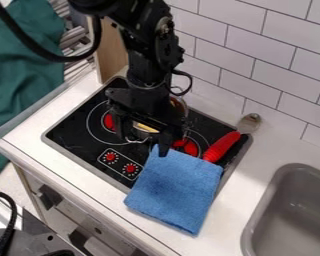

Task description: Put the cheese to the top side of the right burner

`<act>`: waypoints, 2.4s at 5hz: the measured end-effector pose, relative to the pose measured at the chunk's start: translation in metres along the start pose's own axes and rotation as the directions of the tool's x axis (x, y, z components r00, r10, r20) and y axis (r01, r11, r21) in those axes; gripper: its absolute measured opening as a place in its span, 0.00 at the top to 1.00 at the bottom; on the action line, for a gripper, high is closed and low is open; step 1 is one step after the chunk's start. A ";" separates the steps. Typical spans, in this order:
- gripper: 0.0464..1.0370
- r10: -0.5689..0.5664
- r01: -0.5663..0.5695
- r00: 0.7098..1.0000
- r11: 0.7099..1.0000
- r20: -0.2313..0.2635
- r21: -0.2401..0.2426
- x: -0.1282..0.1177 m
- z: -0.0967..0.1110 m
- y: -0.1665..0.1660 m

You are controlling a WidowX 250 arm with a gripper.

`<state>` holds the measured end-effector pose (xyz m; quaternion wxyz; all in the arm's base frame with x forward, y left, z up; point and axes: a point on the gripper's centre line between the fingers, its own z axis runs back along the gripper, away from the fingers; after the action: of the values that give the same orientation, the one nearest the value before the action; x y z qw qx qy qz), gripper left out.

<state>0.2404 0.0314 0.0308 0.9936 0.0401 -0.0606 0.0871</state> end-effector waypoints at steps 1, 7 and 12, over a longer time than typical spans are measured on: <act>0.03 -0.003 0.003 1.000 1.000 -0.029 0.001 -0.004 -0.006 0.000; 0.03 0.044 -0.043 0.997 0.999 -0.069 0.013 0.095 -0.056 0.039; 0.32 0.064 -0.066 0.990 0.998 -0.127 -0.015 0.085 -0.086 0.030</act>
<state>0.3277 0.0831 -0.0415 0.9924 0.0227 0.0003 0.1212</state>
